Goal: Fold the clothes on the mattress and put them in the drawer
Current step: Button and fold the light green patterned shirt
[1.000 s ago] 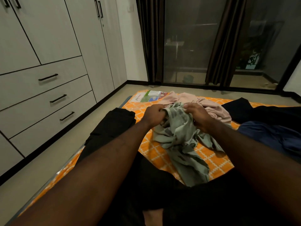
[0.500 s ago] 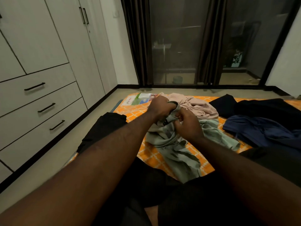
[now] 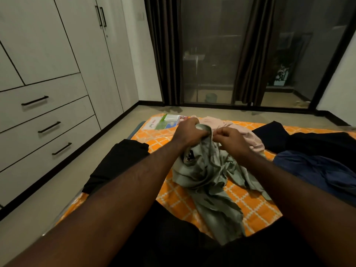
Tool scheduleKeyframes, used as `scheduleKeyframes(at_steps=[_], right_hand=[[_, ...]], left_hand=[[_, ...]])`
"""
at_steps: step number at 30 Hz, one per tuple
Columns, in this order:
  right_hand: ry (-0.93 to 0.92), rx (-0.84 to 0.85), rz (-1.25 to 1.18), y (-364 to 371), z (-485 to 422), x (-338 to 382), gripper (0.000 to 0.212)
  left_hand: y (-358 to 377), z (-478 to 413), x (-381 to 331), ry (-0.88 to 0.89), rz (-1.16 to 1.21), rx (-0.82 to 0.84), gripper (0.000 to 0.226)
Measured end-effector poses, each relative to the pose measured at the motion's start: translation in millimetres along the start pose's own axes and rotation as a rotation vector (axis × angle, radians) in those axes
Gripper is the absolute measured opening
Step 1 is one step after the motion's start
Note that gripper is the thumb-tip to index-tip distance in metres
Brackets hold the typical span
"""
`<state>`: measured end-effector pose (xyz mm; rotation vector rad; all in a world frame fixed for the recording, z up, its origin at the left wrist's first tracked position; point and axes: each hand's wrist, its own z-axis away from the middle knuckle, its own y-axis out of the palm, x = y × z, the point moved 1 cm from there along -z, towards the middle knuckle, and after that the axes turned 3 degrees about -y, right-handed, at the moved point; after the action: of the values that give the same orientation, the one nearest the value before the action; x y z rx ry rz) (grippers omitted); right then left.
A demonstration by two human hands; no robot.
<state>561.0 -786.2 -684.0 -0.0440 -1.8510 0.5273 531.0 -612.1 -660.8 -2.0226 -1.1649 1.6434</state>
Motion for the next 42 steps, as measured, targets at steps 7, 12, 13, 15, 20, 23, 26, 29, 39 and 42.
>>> scheduleKeyframes(at_steps=[7,12,13,15,20,23,26,29,39,42], right_hand=[[0.043,0.195,0.007,11,-28,-13,0.026],[0.105,0.177,0.020,8,-57,-33,0.017],[0.145,0.155,-0.075,6,-62,-36,0.019],[0.251,0.111,-0.316,0,-69,-45,0.027],[0.381,0.166,-0.501,-19,-84,-71,0.033],[0.393,0.188,-0.487,-23,-92,-84,0.022],[0.292,0.283,-0.251,-33,-94,-96,0.024],[0.155,0.335,0.214,-36,-95,-97,0.023],[-0.197,0.061,0.393,-37,-89,-73,0.012],[-0.300,0.021,0.396,-39,-86,-57,0.017]], left_hand=[[5,-23,17,0.005,-0.016,0.017,0.034],[13,-42,37,0.135,-0.018,0.144,0.050],[16,-44,41,0.181,-0.022,0.167,0.051],[22,-42,55,0.310,-0.063,0.176,0.051],[32,-51,81,0.458,-0.184,0.291,0.029],[29,-71,93,0.499,-0.283,0.278,0.029],[24,-80,113,0.491,-0.348,0.184,0.030],[26,-84,126,0.504,-0.347,0.112,0.032],[37,-75,134,0.355,-0.252,-0.052,0.038],[38,-66,132,0.322,-0.310,-0.102,0.051]])
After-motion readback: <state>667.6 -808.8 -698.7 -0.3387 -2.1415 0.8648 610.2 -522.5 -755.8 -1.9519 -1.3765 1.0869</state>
